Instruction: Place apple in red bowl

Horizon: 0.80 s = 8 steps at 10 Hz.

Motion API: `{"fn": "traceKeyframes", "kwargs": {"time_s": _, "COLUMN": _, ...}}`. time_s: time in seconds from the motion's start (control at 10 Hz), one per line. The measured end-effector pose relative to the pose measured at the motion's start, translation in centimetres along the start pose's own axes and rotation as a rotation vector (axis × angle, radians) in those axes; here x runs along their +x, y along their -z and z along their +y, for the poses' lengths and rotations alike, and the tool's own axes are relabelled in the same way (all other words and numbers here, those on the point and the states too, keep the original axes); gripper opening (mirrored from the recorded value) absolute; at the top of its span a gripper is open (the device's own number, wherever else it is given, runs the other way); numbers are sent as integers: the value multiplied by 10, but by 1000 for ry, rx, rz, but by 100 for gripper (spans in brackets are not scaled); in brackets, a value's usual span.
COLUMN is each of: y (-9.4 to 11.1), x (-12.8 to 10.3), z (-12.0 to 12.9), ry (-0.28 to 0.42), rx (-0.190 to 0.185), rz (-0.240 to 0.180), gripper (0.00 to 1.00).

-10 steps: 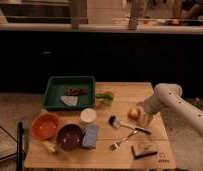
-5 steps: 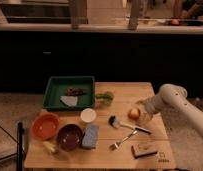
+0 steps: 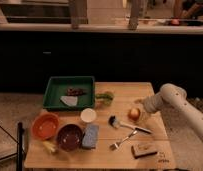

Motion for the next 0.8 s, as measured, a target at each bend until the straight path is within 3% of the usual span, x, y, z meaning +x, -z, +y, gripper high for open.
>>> {"fn": "traceKeyframes", "kwargs": {"time_s": 0.6, "y": -1, "x": 2, "z": 3, "ry": 5, "rx": 8, "rz": -17, "gripper": 2}}
{"fn": "traceKeyframes", "kwargs": {"time_s": 0.8, "y": 4, "x": -3, "z": 3, "ry": 30, "rx": 6, "rz": -7, "gripper": 0}}
